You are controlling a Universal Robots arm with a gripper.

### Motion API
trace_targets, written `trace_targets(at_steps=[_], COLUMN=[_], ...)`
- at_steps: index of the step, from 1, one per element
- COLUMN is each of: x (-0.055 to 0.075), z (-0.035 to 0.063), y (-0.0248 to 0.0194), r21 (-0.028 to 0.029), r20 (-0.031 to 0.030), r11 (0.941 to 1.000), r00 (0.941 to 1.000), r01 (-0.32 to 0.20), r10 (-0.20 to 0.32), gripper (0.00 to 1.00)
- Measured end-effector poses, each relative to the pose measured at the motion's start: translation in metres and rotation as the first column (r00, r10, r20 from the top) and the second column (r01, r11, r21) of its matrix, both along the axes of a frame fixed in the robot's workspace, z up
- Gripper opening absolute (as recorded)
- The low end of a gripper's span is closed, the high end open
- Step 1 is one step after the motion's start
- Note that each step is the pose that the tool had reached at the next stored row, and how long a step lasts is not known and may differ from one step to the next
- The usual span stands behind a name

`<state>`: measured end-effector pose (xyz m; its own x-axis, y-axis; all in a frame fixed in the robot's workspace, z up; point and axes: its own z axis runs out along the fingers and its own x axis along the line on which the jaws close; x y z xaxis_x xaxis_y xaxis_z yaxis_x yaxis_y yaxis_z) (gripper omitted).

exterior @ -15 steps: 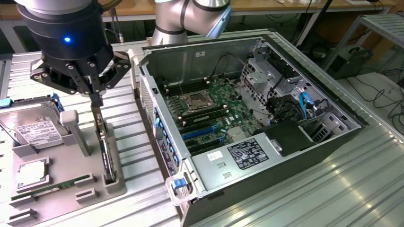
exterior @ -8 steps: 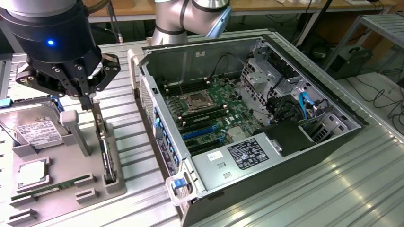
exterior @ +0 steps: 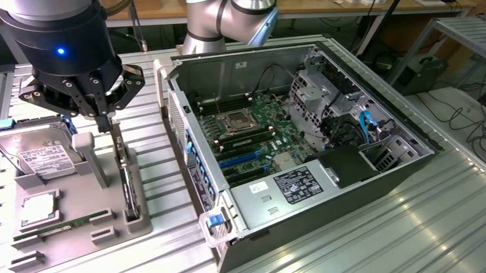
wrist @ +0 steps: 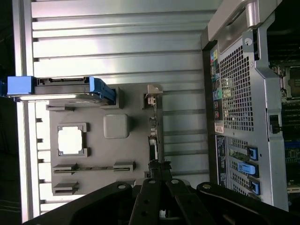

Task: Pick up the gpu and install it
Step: 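Pick up the gpu and move the gpu toward the slot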

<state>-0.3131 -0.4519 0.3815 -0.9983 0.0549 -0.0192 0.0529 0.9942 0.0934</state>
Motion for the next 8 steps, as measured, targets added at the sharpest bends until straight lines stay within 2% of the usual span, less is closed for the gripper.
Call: trace_targets(at_steps=[5,7,8], x=[0.0,0.0,0.0], z=[0.0,0.0,0.0], y=[0.0,0.0,0.0], r21=[0.0,0.0,0.0], r20=[0.0,0.0,0.0], r11=[1.0,1.0,1.0], r00=[1.0,1.0,1.0], r01=[0.0,0.0,0.0], r10=[0.0,0.0,0.0], gripper=[0.12,0.24,0.24])
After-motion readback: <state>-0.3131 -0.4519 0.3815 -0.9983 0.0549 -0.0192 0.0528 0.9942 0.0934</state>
